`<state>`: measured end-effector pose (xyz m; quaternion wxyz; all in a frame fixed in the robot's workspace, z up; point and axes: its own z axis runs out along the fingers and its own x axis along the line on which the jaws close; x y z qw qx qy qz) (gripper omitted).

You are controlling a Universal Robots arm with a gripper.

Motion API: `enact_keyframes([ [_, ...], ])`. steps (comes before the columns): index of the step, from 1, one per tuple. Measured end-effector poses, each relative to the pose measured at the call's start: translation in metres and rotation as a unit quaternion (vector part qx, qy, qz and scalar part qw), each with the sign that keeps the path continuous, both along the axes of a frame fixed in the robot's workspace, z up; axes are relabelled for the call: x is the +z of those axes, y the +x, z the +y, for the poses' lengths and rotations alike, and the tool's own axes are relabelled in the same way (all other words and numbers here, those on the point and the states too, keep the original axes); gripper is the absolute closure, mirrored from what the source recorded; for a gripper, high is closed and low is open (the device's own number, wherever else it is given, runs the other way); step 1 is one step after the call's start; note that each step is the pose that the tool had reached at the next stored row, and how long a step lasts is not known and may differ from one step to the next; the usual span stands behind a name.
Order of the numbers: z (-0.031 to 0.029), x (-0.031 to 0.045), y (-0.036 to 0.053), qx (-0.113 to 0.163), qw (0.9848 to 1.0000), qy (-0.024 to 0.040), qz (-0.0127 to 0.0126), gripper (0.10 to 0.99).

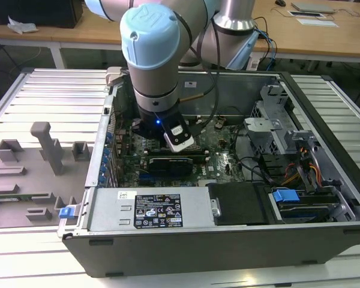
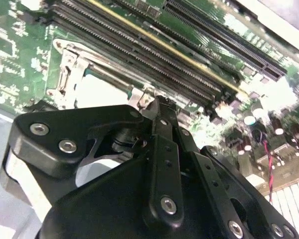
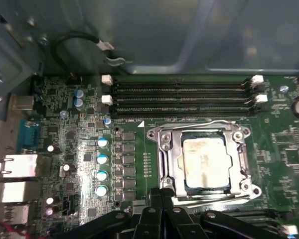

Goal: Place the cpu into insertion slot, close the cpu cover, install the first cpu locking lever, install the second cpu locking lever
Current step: 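Install the second cpu locking lever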

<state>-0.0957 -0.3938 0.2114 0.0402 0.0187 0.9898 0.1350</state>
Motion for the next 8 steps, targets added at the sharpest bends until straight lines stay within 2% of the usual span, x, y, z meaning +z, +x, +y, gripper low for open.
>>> enact_keyframes([
  [2,0.0001,0.003,0.0001,0.0,1.0,-0.0054,-0.0001,0.98],
  [3,0.0,0.0045,0.0004,0.0,0.9999,-0.011,0.0004,0.98],
  [5,0.0,0.0055,0.0015,-0.001,0.9999,-0.0167,0.0013,0.98],
  [7,0.0,0.0061,0.0049,-0.002,0.9997,-0.0221,0.0043,0.98],
  [8,0.0,0.0061,0.0103,-0.002,0.9997,-0.0229,0.0059,0.98],
])
